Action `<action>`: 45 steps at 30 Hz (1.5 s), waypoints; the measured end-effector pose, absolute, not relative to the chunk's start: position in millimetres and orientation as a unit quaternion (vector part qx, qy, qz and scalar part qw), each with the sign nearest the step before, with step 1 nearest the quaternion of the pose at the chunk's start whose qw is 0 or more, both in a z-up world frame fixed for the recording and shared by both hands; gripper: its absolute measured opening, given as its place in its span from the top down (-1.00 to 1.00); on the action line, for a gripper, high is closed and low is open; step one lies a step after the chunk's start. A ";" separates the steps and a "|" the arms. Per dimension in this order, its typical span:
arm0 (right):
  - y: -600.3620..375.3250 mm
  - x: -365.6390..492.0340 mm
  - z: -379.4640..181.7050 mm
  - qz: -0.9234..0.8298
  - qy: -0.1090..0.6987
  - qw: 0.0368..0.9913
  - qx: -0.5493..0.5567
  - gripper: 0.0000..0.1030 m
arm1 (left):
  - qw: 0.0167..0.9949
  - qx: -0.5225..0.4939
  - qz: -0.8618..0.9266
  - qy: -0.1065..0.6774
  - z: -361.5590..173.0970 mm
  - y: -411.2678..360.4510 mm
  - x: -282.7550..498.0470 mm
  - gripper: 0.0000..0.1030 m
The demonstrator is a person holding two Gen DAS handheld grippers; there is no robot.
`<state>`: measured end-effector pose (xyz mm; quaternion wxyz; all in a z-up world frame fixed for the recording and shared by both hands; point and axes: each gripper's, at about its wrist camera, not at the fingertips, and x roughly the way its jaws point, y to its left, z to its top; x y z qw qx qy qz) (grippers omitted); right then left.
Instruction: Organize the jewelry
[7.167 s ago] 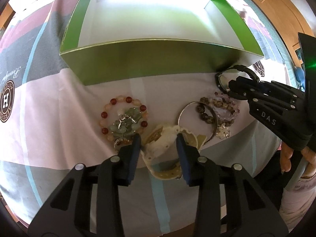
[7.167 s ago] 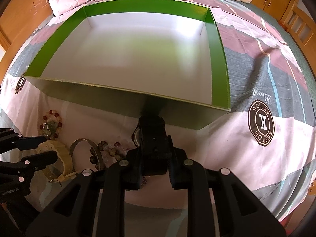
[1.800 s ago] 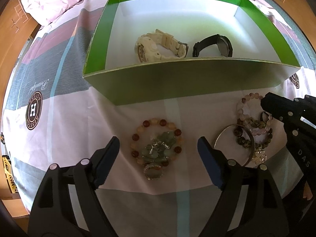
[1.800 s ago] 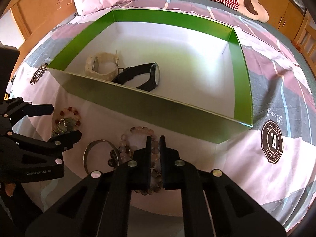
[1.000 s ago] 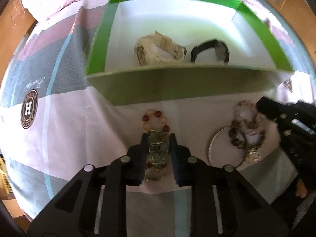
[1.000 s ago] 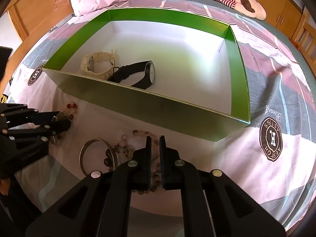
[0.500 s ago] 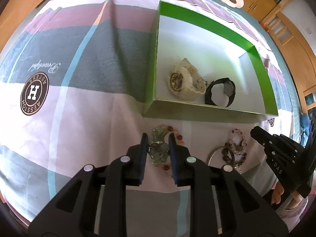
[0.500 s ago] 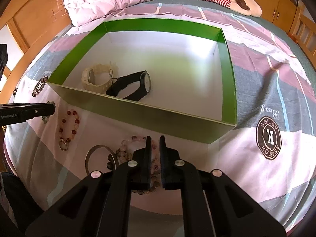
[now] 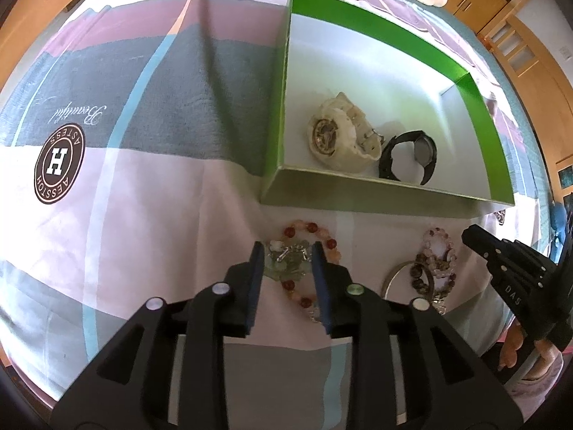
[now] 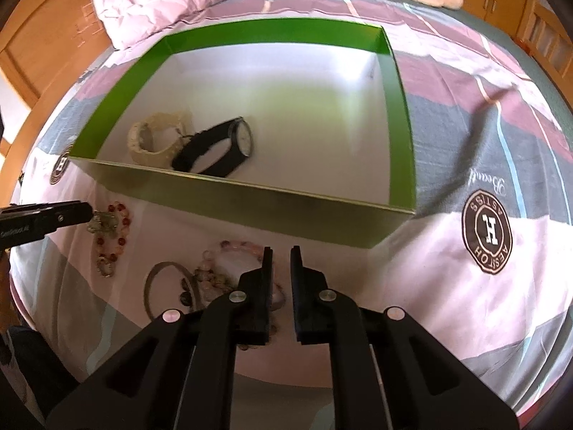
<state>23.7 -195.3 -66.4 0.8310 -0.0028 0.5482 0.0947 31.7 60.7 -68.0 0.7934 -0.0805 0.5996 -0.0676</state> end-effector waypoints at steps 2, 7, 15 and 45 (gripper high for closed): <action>-193.4 24.2 -69.3 0.097 0.553 0.828 -0.002 0.60 | 0.791 -0.080 -0.064 0.603 -70.6 60.3 32.3 0.24; -183.0 25.7 -77.4 0.104 0.556 0.825 -0.015 0.41 | 0.789 -0.079 -0.054 0.607 -74.0 63.2 32.2 0.18; -170.1 27.4 -87.2 0.099 0.546 0.830 -0.047 0.41 | 0.788 -0.059 -0.051 0.611 -80.7 50.0 33.9 0.05; -157.4 -11.5 -20.9 0.184 0.456 0.870 -0.020 0.86 | 0.824 -0.075 -0.122 0.548 -35.0 32.3 27.3 0.68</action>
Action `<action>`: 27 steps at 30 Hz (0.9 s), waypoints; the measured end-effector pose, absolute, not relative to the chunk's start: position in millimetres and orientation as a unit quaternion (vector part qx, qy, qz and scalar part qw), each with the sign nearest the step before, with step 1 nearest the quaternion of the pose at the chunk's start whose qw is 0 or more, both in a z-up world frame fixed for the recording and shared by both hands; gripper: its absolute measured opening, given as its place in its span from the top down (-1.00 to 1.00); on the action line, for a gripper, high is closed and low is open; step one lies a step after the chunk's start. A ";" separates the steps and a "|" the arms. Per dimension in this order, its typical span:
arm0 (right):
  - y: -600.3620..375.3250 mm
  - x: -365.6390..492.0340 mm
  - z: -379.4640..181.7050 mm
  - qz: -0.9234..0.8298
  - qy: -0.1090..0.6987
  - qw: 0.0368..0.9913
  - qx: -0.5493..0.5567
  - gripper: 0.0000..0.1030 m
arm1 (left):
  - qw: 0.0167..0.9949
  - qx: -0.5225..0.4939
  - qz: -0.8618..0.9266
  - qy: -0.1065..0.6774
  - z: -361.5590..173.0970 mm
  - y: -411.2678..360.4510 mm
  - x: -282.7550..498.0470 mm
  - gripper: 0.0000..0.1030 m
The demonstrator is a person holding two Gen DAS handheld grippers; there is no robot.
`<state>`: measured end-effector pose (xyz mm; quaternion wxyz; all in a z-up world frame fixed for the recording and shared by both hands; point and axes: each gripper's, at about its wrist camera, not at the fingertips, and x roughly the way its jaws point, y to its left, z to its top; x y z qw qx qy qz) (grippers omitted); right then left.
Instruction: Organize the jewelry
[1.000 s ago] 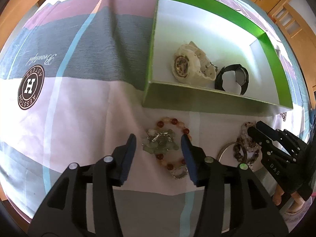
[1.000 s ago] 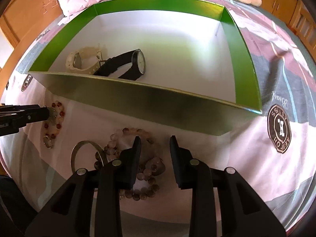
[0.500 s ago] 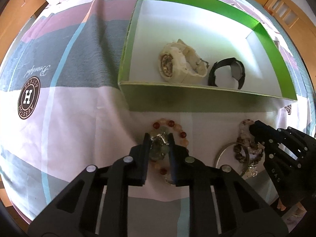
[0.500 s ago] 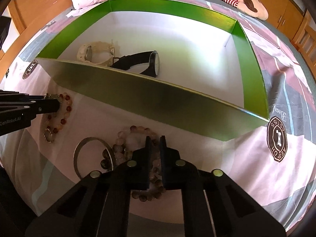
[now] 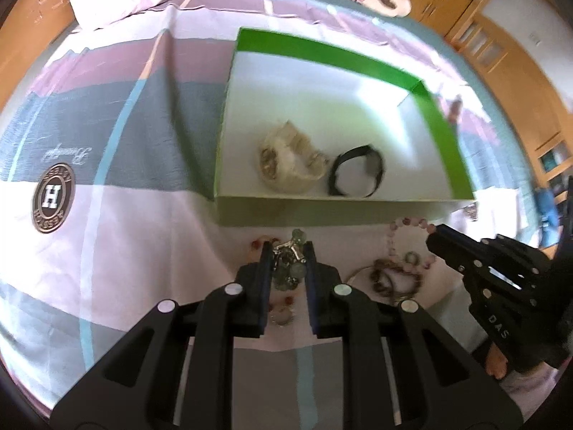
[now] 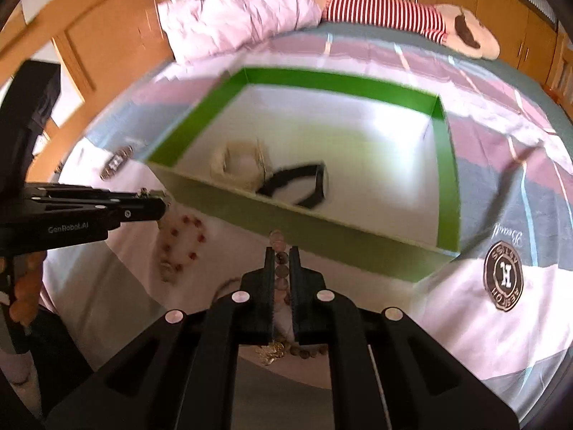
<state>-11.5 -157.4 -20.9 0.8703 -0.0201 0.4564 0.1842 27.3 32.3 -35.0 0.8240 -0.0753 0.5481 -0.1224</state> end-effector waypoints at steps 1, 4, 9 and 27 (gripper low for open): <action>-158.6 -13.0 -19.0 0.180 0.452 0.873 -0.020 0.86 | 0.823 -0.082 -0.125 0.548 -35.8 32.6 29.2 0.68; -161.5 -10.7 -17.1 0.177 0.452 0.874 -0.014 0.86 | 0.821 -0.083 -0.122 0.552 -40.6 28.8 30.7 0.68; -171.3 -6.6 -5.5 0.183 0.424 0.887 0.006 0.86 | 0.842 -0.097 -0.147 0.510 -18.3 36.7 22.2 0.68; -201.2 37.8 -16.5 0.082 0.406 0.908 0.060 0.86 | 0.864 -0.103 -0.126 0.476 -21.0 25.8 70.2 0.68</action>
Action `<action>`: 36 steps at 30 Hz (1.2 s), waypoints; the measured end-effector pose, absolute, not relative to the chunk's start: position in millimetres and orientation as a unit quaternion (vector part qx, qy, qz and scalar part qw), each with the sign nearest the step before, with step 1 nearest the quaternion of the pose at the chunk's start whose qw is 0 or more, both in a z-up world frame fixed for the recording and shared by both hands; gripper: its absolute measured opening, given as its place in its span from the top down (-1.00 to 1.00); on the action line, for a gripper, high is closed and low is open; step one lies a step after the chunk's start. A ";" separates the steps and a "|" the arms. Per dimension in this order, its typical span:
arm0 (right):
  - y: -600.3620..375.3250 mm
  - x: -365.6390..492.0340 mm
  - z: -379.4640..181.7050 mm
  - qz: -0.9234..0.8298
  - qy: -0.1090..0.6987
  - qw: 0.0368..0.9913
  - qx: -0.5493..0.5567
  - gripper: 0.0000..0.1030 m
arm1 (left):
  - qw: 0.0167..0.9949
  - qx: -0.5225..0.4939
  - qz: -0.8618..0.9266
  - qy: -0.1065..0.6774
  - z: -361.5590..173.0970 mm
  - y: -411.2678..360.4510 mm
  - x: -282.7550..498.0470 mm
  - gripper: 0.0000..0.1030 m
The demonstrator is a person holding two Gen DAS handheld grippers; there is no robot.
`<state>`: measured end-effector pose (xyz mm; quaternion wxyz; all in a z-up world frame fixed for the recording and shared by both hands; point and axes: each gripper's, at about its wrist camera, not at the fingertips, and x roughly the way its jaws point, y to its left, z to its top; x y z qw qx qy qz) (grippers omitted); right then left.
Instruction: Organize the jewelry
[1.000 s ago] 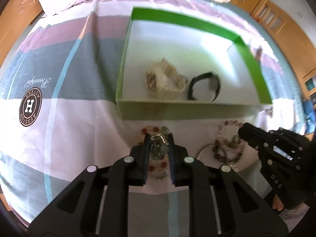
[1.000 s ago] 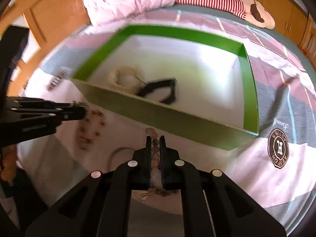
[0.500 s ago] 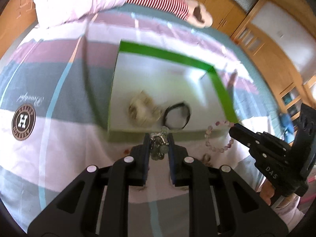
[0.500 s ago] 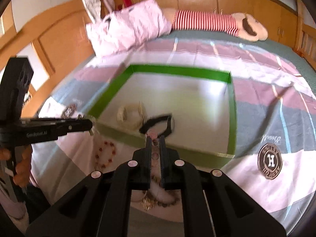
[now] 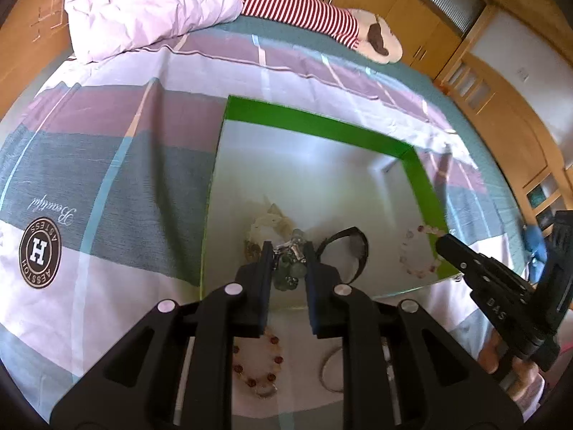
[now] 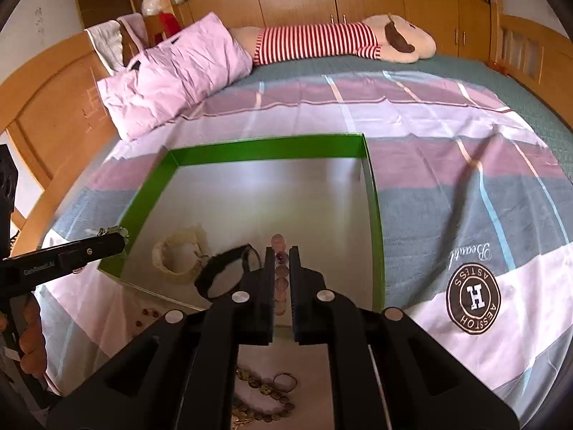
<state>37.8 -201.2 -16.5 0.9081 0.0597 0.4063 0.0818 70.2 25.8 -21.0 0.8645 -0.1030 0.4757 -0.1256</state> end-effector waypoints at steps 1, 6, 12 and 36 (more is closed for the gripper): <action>-200.2 37.8 -17.3 0.083 0.407 0.908 0.059 0.86 | 0.864 -0.102 -0.125 0.476 -22.6 24.8 71.1 0.67; -201.2 32.6 -16.0 0.101 0.409 0.905 0.068 0.51 | 0.859 -0.104 -0.128 0.485 -29.9 20.5 73.1 0.60; -188.8 11.3 -9.4 0.192 0.437 0.877 0.060 0.50 | 0.861 -0.088 -0.147 0.478 -7.8 23.8 38.3 0.31; -129.2 1.7 -88.2 0.167 0.561 0.798 -0.140 0.62 | 0.788 -0.035 -0.057 0.612 -83.5 25.4 34.1 -0.22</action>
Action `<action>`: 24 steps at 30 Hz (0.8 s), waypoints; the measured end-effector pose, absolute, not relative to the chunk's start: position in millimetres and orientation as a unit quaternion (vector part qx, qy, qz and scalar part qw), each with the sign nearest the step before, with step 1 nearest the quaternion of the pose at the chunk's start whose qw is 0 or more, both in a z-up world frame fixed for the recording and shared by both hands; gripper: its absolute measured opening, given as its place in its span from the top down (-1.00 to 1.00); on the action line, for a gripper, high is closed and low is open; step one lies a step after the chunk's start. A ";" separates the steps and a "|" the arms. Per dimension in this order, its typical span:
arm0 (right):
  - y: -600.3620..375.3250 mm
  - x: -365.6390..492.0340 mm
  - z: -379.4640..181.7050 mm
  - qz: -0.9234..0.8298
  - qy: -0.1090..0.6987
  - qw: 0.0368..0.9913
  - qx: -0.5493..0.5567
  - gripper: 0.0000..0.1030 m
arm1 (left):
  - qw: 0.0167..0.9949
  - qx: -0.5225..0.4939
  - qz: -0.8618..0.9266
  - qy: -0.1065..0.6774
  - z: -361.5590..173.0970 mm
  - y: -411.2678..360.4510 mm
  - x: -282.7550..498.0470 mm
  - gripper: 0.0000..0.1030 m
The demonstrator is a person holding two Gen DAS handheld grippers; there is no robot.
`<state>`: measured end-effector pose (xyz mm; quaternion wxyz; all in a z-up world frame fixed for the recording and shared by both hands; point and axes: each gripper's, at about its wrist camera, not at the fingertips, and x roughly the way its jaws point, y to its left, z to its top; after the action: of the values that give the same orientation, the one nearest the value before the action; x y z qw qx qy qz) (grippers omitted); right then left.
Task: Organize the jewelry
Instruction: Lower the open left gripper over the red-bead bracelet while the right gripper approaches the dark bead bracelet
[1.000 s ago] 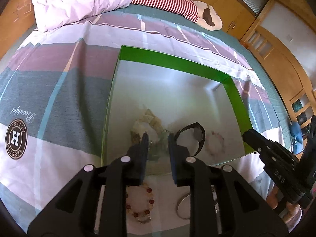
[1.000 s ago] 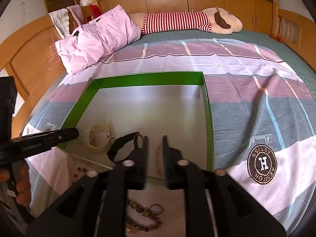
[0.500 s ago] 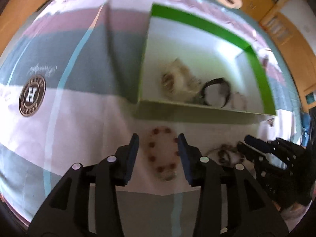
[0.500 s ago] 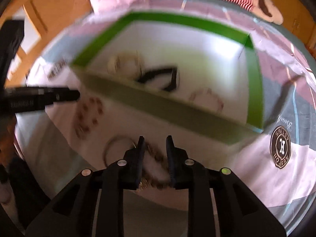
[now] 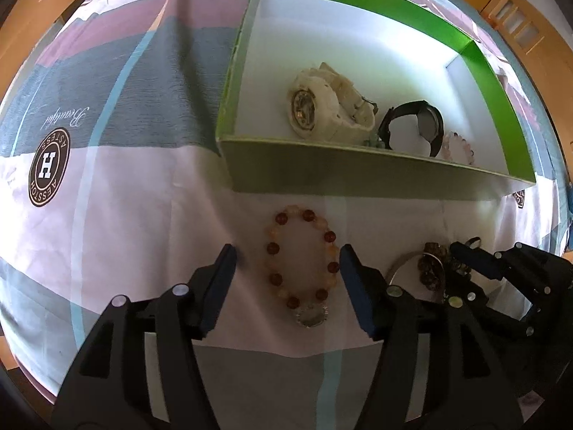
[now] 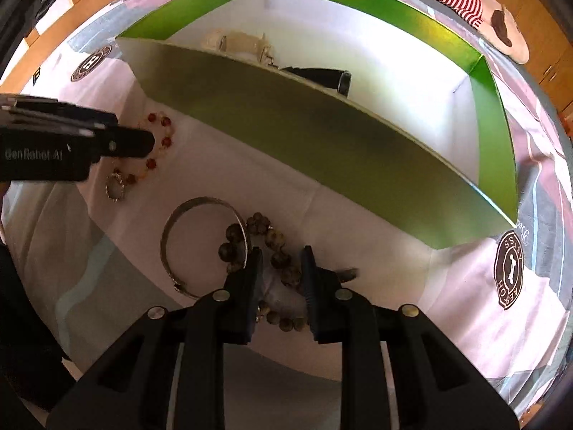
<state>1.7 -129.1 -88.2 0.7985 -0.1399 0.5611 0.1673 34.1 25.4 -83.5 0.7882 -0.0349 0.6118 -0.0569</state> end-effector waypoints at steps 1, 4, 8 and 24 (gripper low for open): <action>-130.3 2.6 -87.4 0.163 0.559 0.802 -0.137 0.73 | 0.788 -0.034 -0.057 0.612 -83.8 25.1 34.2 -0.26; -134.7 5.8 -83.9 0.155 0.552 0.810 -0.123 0.80 | 0.788 -0.030 -0.055 0.613 -84.4 25.8 34.0 -0.29; -144.7 7.8 -70.6 0.151 0.531 0.829 -0.087 0.80 | 0.787 -0.022 -0.051 0.615 -87.5 20.4 36.6 -0.30; -173.5 24.2 -71.6 0.102 0.528 0.842 -0.033 0.79 | 0.790 0.014 -0.073 0.608 -93.9 -18.9 39.9 -0.44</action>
<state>24.2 -173.5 -71.6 0.8423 -0.0333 0.5282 0.1024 39.9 -18.9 -93.9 0.7902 0.0139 0.6083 -0.0733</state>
